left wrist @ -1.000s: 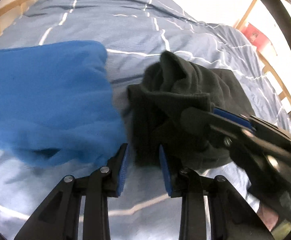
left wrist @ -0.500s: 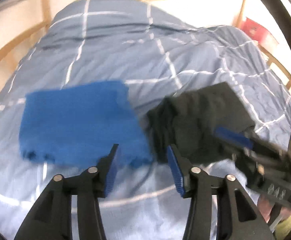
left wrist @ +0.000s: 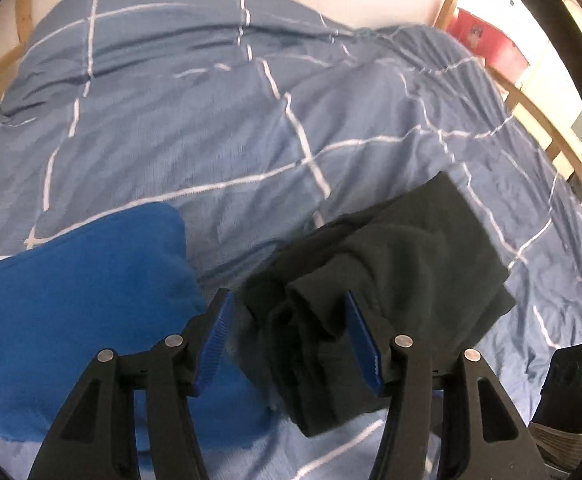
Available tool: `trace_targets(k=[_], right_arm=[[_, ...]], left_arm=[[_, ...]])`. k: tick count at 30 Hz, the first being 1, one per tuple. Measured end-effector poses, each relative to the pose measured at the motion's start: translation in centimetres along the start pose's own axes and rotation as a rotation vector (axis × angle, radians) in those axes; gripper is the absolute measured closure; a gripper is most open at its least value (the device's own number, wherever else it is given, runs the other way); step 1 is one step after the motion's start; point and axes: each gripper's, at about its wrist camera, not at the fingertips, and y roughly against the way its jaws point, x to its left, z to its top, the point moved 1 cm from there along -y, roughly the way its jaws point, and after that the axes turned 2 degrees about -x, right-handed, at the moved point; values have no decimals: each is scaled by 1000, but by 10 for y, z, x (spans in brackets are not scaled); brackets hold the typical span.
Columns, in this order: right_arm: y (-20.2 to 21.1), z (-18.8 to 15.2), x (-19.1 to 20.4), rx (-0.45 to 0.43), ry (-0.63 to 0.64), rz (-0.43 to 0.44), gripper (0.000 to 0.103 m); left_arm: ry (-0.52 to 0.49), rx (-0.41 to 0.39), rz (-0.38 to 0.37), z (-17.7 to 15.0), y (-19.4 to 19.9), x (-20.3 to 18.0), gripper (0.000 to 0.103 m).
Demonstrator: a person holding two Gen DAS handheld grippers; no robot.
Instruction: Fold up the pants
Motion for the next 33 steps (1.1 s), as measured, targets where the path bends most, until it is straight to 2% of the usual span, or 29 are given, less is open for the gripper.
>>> trace_targets(k=[6, 8, 12, 15, 17, 19, 21, 24, 28, 31, 33], right_arm=[[-31, -7, -2, 87, -134, 109, 46], [-38, -9, -2, 103, -164, 122, 47], [-45, -7, 4, 72, -148, 127, 48], [-43, -3, -1, 61, -203, 147, 50], [-45, 0, -1, 69, -197, 125, 50], [-49, 4, -5, 79, -207, 112, 56], [-52, 6, -7, 69, -231, 99, 71], [-55, 3, -1, 69, -165, 70, 79], [-50, -1, 25, 40, -36, 55, 81], [-50, 0, 37, 44, 14, 42, 82], [-53, 3, 35, 63, 29, -4, 82]], left_arm=[[35, 49, -67, 1, -18, 5, 50], [51, 63, -109, 1, -21, 7, 70], [44, 73, -120, -2, -20, 4, 77], [31, 65, -119, -4, -17, 1, 81], [26, 68, -113, -5, -16, 0, 83], [7, 64, -92, -6, -15, -2, 86], [0, 59, -65, -5, -14, -3, 88], [-15, 40, -45, -2, -7, -5, 90], [-16, 15, -15, 1, 2, 0, 91], [29, 57, -20, -1, -10, 6, 90], [37, 78, -16, -7, -20, 6, 89]])
